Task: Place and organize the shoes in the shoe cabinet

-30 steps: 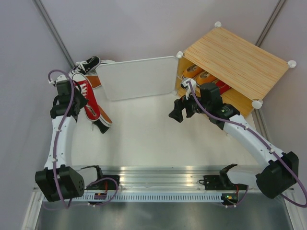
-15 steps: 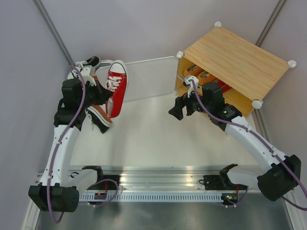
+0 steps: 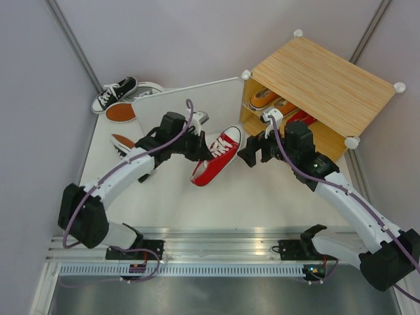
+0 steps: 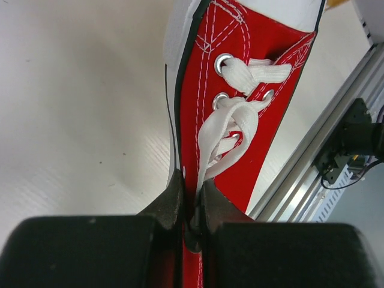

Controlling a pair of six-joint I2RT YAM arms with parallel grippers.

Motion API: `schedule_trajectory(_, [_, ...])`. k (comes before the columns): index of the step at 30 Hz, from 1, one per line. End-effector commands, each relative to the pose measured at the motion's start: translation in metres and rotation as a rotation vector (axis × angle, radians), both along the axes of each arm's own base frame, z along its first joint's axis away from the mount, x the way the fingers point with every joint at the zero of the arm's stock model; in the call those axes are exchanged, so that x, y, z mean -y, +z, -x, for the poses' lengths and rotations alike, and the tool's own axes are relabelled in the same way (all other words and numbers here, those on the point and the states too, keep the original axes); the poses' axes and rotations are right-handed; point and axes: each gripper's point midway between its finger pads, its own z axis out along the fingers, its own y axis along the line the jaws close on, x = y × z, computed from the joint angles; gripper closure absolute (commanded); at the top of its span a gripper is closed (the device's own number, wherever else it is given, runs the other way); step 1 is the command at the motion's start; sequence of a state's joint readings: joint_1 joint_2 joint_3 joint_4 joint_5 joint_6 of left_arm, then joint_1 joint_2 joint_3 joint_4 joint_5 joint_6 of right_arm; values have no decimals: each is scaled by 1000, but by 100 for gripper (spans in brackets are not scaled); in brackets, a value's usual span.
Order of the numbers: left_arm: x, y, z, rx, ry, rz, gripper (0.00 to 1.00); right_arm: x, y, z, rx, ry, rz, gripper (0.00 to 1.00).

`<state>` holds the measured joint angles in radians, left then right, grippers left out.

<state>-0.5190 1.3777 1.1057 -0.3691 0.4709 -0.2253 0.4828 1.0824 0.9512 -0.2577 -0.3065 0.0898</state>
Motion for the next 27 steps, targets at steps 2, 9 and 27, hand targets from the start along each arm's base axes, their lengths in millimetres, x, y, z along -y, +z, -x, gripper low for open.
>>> schedule_trajectory(2, [57, 8, -11, 66, -83, 74, 98, 14, 9, 0, 61, -86, -16, 2])
schedule_trajectory(9, [118, -71, -13, -83, -140, 17, 94, 28, -8, 10, 30, -125, 26, 2])
schedule_trajectory(27, [37, -36, -63, -57, 209, -28, 0, 9, -44, 29, -120, -10, 82, 2])
